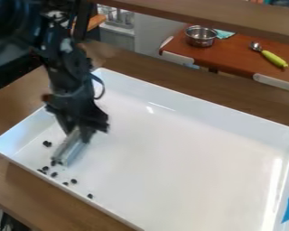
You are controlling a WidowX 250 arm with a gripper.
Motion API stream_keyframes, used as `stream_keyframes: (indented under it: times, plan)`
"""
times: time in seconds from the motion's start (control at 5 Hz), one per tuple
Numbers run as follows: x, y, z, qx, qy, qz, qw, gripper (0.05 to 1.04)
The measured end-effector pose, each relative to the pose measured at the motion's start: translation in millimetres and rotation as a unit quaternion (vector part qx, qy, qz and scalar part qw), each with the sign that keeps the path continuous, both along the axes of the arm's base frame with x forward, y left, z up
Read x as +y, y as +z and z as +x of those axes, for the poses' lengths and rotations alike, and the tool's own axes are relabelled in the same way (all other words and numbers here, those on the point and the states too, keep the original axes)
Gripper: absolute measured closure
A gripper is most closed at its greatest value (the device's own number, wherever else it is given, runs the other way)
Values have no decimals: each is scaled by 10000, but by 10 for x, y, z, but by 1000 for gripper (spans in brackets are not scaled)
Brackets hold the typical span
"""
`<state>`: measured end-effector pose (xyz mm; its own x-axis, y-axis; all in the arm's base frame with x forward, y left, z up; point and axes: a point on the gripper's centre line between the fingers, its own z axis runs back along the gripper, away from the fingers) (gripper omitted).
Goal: Sweep into pile
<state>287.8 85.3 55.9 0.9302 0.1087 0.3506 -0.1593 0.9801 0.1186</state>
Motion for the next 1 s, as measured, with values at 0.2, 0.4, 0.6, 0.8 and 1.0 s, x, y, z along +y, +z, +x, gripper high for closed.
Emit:
stream_keyframes:
  times: [0.2, 0.4, 0.6, 0.8, 1.0]
  plan:
    - [157, 31, 16, -149, -61, 192, 9997, 709]
    - [-82, 292, -20, -148, -86, -583, 9981, 709]
    - [-503, 584, 67, -124, -49, -1296, 9915, 709]
    - [-950, 697, 209, -136, 28, -1493, 9887, 709]
    - [-1387, 414, 241, 242, -80, -1321, 9909, 709]
